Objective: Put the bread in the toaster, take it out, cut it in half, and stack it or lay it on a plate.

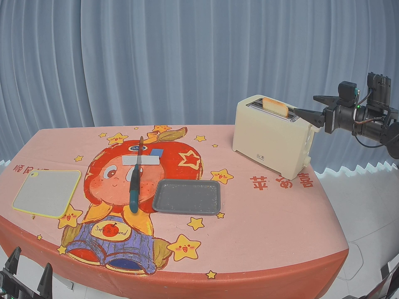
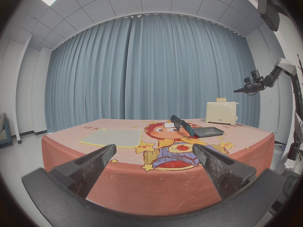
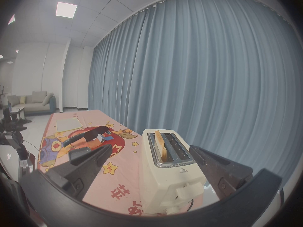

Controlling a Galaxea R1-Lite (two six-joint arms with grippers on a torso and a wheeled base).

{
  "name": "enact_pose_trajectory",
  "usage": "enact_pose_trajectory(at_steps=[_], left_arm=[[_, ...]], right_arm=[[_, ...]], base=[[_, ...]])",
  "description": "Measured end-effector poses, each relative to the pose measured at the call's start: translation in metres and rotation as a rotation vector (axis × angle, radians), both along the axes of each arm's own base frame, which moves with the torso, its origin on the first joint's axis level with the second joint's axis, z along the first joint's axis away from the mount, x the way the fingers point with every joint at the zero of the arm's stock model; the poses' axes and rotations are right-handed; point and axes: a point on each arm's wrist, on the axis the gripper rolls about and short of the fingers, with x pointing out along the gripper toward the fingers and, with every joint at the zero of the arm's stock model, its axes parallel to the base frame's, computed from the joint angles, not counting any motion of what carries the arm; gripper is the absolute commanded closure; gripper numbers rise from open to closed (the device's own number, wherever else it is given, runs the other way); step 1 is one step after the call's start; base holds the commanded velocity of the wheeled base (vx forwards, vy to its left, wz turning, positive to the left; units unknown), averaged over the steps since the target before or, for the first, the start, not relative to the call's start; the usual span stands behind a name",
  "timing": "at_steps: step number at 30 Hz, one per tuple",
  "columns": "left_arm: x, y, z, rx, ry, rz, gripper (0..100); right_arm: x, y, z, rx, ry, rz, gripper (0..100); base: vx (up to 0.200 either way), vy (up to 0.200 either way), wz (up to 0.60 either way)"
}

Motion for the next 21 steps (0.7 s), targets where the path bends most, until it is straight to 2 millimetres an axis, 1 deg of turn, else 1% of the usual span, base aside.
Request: enact_pose_trajectory(at_steps=[12,21], left_arm=[[0.0,0.0,0.0,0.0,0.0,0.0,0],[0.0,0.0,0.0,0.0,0.0,0.0,0]], right_arm=[[0.033,0.006,-0.014,-0.007,0.006,0.055,0],[0.066,0.009,-0.019,-0.012,-0.023,0.061,0]], base=[[0.0,0.0,0.0],[0.0,0.0,0.0]])
